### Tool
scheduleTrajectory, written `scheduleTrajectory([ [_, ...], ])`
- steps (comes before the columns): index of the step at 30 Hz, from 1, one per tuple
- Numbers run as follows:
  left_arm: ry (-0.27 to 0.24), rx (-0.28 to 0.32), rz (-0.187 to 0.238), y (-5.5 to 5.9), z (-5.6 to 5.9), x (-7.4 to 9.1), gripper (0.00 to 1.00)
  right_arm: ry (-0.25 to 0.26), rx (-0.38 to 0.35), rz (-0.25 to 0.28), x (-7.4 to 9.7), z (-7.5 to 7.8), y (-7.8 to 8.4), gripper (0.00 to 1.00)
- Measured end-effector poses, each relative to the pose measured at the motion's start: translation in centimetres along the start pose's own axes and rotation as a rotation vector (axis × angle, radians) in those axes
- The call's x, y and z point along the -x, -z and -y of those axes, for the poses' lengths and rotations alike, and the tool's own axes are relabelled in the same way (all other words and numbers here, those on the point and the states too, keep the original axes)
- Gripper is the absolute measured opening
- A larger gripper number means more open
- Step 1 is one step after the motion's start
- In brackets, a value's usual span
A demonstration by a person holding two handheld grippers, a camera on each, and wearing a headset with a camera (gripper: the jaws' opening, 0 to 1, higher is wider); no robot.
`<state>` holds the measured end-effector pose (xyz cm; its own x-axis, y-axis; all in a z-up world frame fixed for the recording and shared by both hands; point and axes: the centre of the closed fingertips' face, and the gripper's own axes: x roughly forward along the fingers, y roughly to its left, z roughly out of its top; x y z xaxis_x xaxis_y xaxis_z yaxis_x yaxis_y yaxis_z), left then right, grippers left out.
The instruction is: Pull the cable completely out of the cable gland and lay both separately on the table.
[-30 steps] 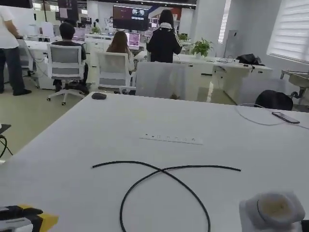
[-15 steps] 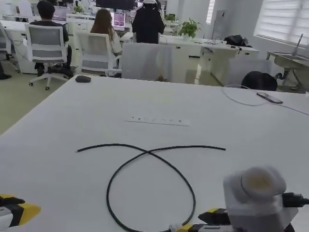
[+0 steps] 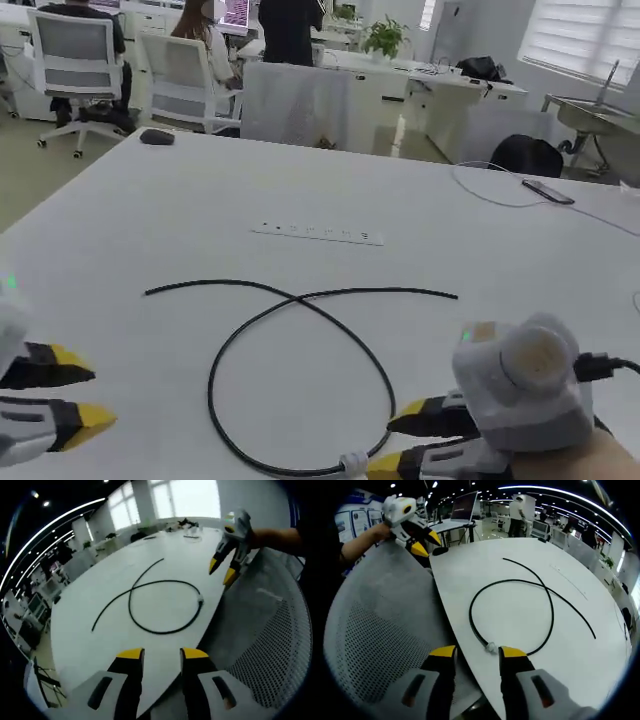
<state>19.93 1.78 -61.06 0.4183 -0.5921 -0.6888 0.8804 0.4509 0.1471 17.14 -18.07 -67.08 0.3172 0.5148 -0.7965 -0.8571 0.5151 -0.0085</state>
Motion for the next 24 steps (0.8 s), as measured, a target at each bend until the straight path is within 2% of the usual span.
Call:
scheduleTrajectory([
  [1, 0.049, -0.003, 0.026, -1.0, 0.8, -0.9, 0.31, -0.013, 0.053, -0.028, -0.5, 0.4, 0.4, 0.36],
  [2, 0.067, 0.003, 0.031, -1.2, 1.1, -1.2, 0.31, -0.029, 0.120, -0.055, -1.4, 1.0, 0.8, 0.36],
  [3, 0.096, 0.013, 0.035, -1.4, 1.5, -1.7, 0.30, -0.046, 0.140, -0.080, -2.0, 1.3, 1.4, 0.37],
  [5, 0.149, -0.022, 0.017, -1.5, 2.2, -3.2, 0.30, -0.098, 0.150, -0.121, -3.5, 1.6, 2.4, 0.37],
  [6, 0.155, -0.035, 0.004, -1.3, 2.2, -3.6, 0.30, -0.116, 0.165, -0.127, -4.0, 1.7, 2.7, 0.37],
  [8, 0.180, -0.071, -0.019, -1.2, 2.4, -4.3, 0.30, -0.156, 0.251, -0.163, -5.1, 2.0, 3.5, 0.30],
  [9, 0.186, -0.083, -0.027, -1.1, 2.4, -4.6, 0.30, -0.142, 0.271, -0.184, -5.7, 2.6, 3.8, 0.26],
  [11, 0.191, -0.110, -0.041, -1.1, 2.2, -5.1, 0.30, -0.143, 0.263, -0.202, -6.6, 3.0, 4.0, 0.28],
  [14, 0.190, -0.106, -0.027, -1.2, 2.1, -5.7, 0.30, -0.165, 0.282, -0.205, -7.5, 2.9, 3.9, 0.29],
  [16, 0.197, -0.103, -0.014, -1.1, 2.4, -5.9, 0.30, -0.181, 0.297, -0.213, -8.0, 2.7, 4.0, 0.28],
  [19, 0.203, -0.100, -0.028, -0.5, 2.6, -6.0, 0.29, -0.190, 0.315, -0.243, -8.5, 2.5, 4.4, 0.24],
  [21, 0.190, -0.120, -0.046, -0.1, 2.4, -6.0, 0.29, -0.187, 0.325, -0.254, -8.7, 2.3, 4.6, 0.15],
  [23, 0.190, -0.127, -0.047, -0.1, 2.5, -6.0, 0.29, -0.176, 0.280, -0.265, -8.6, 2.3, 4.6, 0.15],
  [24, 0.193, -0.127, -0.038, -0.3, 2.7, -6.0, 0.29, -0.176, 0.283, -0.274, -8.5, 2.1, 4.4, 0.15],
])
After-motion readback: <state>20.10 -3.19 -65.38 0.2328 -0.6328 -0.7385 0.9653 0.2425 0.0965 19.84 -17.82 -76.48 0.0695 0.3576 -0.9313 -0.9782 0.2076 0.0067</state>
